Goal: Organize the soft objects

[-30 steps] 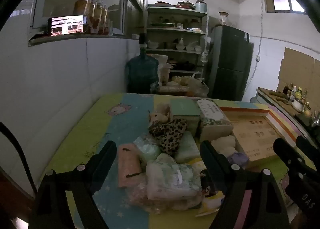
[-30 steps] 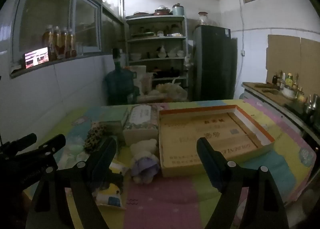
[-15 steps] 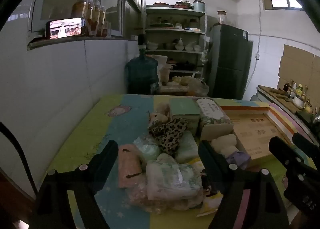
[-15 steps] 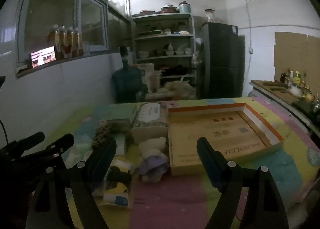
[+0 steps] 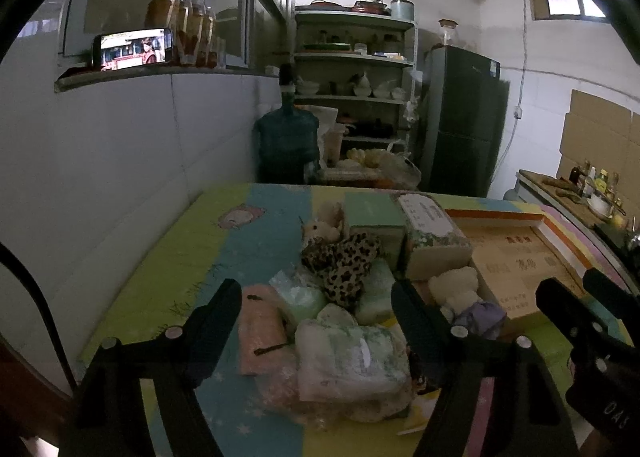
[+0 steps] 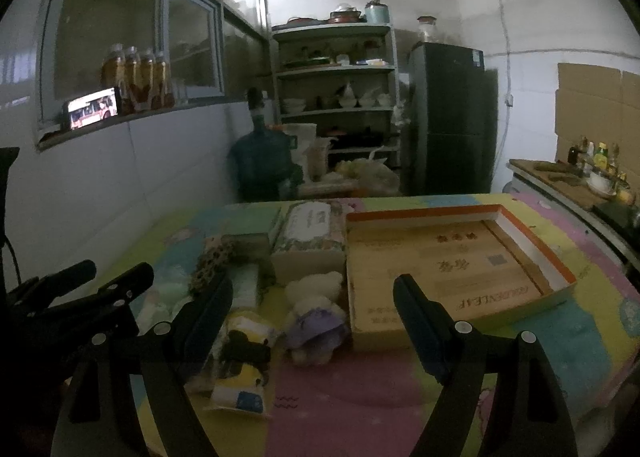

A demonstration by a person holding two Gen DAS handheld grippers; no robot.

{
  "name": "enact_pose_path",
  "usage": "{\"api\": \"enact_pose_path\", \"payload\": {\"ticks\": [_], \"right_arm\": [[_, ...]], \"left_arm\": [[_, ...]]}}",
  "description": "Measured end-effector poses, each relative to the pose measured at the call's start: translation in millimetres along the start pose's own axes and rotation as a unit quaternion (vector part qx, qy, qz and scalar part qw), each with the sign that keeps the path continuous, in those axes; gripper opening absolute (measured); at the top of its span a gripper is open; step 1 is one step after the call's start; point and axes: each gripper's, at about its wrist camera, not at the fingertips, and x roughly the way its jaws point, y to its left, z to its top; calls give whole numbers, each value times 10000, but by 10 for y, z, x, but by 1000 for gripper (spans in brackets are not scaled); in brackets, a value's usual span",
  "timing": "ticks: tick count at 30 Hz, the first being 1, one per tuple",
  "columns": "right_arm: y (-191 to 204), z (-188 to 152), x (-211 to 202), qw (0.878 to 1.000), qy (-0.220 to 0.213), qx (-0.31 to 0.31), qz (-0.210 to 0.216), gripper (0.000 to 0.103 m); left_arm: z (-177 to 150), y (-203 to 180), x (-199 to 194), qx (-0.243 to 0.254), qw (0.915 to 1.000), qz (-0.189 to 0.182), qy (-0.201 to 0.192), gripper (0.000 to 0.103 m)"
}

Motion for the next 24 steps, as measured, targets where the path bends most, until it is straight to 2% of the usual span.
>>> {"api": "enact_pose_path", "payload": {"ticks": [24], "right_arm": [[71,-32,40,10000,56,-6,78,84]], "left_arm": [[-18,-4,23,24,10000,20,21,77]]}}
